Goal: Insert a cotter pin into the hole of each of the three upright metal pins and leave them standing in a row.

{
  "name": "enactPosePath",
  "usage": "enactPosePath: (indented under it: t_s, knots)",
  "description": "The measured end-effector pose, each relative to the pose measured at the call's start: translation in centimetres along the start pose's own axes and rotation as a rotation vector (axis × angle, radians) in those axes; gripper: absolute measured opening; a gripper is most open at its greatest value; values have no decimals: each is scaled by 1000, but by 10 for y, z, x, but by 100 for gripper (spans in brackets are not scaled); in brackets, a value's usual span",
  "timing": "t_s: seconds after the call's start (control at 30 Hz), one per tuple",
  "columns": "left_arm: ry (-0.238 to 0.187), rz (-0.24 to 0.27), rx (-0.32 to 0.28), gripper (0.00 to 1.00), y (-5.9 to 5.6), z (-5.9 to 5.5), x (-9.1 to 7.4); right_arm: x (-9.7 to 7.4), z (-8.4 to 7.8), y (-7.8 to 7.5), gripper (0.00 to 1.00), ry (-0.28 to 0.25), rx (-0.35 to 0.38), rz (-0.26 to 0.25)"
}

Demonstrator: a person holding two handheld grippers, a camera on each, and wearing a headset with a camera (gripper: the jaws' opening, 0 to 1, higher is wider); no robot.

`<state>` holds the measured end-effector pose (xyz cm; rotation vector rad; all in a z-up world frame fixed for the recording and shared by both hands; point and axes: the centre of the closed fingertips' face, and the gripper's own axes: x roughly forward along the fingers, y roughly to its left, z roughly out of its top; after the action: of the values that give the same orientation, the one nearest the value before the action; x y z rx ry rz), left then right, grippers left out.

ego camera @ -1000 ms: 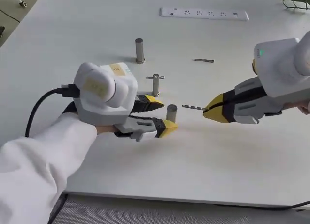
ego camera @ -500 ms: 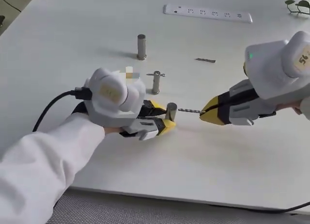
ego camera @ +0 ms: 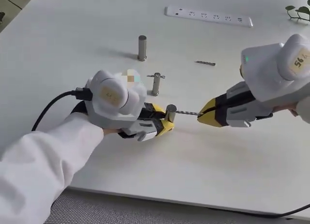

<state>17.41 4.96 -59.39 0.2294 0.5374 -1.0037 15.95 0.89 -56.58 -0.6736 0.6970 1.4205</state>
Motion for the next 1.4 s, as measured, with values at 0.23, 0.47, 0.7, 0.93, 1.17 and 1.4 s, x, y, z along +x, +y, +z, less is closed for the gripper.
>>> enactPosePath:
  t_s: [0.23, 0.47, 0.7, 0.93, 1.17, 1.4]
  knots:
    - [10, -5, 23, 11, -1, -3, 0, -3, 3, 0, 0, 2, -3, -4]
    - [60, -10, 52, 11, -3, -12, 2, 2, 2, 2, 0, 12, -7, 1]
    - [62, -10, 45, 11, -3, -12, 2, 9, 5, 1, 0, 10, -3, -7]
    - [62, -8, 29, 11, -2, -11, 2, 20, 14, -1, 0, 12, -10, -25]
    - [64, -8, 27, 11, -2, -11, 2, 27, 23, 0, 0, 11, -36, -32]
    - [63, -12, 22, 11, -2, -11, 2, 30, 28, -1, 0, 32, -142, -31]
